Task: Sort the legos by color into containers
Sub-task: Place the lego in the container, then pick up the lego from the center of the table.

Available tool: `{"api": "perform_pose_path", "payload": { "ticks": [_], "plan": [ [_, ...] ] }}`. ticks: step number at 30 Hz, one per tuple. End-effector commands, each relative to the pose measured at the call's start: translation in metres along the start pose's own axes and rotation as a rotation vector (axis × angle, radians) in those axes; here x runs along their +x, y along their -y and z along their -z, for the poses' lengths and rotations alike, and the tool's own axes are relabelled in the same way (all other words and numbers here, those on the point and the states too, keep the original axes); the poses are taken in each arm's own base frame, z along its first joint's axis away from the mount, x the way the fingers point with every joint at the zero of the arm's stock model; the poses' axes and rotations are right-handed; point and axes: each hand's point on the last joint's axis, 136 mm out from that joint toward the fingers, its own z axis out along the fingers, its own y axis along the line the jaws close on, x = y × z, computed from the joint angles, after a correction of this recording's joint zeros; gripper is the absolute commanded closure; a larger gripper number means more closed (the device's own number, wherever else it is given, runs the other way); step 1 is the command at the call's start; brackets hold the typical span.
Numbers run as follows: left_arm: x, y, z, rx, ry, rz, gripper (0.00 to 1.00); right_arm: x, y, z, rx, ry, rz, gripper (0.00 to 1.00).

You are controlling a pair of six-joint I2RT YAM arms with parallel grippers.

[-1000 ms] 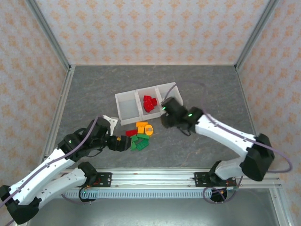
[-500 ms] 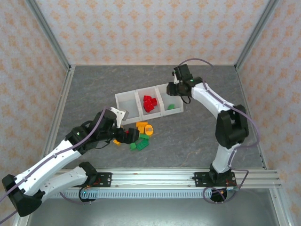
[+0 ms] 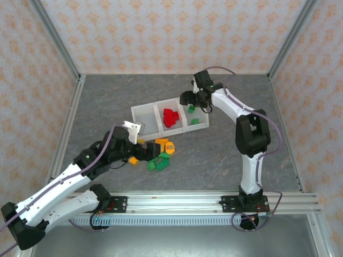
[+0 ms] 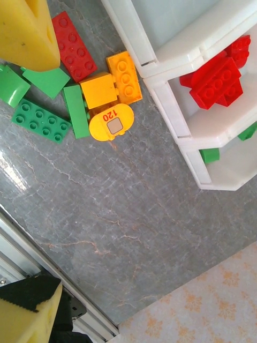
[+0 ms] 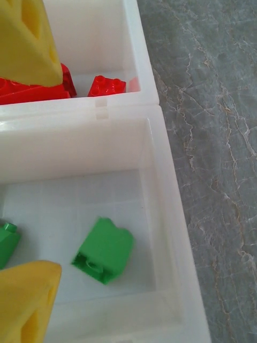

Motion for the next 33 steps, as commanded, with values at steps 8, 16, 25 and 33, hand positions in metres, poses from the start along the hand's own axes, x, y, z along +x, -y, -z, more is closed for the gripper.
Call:
{"api": "perform_pose_path", "payload": {
  "ticks": [8,16,25,33],
  "plan": [
    [0.006,-0.046,0.015,-0.266,-0.006,-0.007,0.01,0.053,-0.028,0.068,0.031,0.001,0.048,0.0],
    [0.033,-0.052,0.023,-0.299,-0.15,0.004,0.01,0.142,-0.047,0.073,0.064,-0.146,0.124,0.0],
    [0.054,-0.055,0.051,-0.294,-0.207,0.008,0.01,0.198,-0.057,0.046,0.129,-0.255,0.191,0.0],
    [0.057,-0.054,0.053,-0.264,-0.181,0.019,0.01,0.196,-0.074,0.025,0.086,-0.244,0.142,0.14]
  ]
}}
